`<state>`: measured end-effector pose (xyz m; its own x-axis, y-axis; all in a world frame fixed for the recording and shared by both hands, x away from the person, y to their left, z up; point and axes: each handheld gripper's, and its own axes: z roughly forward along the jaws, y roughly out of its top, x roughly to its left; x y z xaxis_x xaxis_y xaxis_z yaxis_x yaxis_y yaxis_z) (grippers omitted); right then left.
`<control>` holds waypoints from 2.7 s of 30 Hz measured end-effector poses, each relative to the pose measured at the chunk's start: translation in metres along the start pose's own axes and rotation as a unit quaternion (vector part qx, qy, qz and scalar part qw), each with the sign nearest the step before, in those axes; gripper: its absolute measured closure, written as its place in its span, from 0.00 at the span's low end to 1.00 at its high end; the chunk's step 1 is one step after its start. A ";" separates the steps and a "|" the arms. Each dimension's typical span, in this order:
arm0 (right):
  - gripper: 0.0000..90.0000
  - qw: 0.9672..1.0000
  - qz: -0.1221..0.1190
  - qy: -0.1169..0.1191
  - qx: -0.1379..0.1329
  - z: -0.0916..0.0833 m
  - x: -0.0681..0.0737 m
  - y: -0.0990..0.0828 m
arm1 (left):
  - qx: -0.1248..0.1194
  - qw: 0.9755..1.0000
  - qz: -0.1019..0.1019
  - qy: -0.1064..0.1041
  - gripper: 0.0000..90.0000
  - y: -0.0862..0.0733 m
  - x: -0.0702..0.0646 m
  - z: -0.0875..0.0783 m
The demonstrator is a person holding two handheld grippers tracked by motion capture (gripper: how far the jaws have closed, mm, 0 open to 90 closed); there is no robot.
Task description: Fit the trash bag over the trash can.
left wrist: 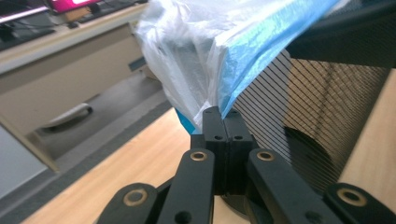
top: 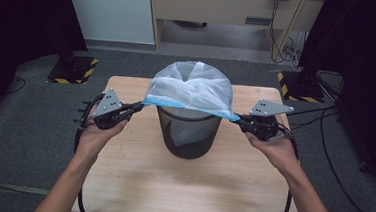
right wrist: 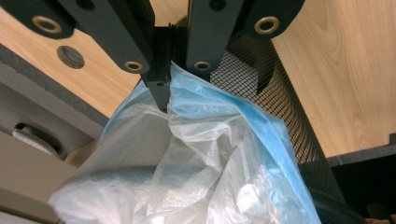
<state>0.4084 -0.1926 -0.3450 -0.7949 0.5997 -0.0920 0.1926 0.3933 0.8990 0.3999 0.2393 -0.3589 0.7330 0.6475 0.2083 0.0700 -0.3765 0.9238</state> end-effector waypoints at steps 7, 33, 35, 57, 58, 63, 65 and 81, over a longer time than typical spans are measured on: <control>1.00 1.000 0.003 0.004 0.008 0.009 0.005 -0.001 | 0.018 1.000 -0.005 -0.006 1.00 -0.004 -0.004 0.011; 0.98 0.999 0.022 -0.026 0.019 0.010 -0.011 -0.012 | 0.016 1.000 -0.023 -0.002 1.00 0.004 -0.021 0.058; 0.96 0.999 0.029 -0.031 0.020 0.007 -0.016 -0.014 | 0.020 1.000 -0.019 0.000 0.99 0.004 -0.024 0.061; 0.95 0.999 -0.002 -0.030 -0.043 -0.014 -0.004 -0.014 | 0.004 1.000 0.004 0.024 0.86 0.006 -0.024 0.056; 0.98 0.999 0.000 -0.020 -0.043 -0.014 -0.003 -0.014 | -0.003 1.000 0.013 0.023 0.91 0.007 -0.023 0.056; 1.00 1.000 -0.008 -0.001 -0.016 -0.008 0.003 -0.020 | -0.015 1.000 0.007 0.016 1.00 0.010 -0.024 0.049; 1.00 1.000 -0.010 0.001 -0.002 -0.004 0.003 -0.025 | -0.018 1.000 0.011 0.014 1.00 0.010 -0.027 0.045; 1.00 1.000 -0.006 0.002 0.014 -0.003 0.003 -0.036 | 0.012 1.000 0.004 0.002 1.00 -0.028 -0.031 0.049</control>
<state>0.3975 -0.2076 -0.3761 -0.7998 0.5919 -0.1000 0.1998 0.4196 0.8855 0.4081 0.1970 -0.4069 0.7303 0.6478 0.2166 0.0811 -0.3971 0.9142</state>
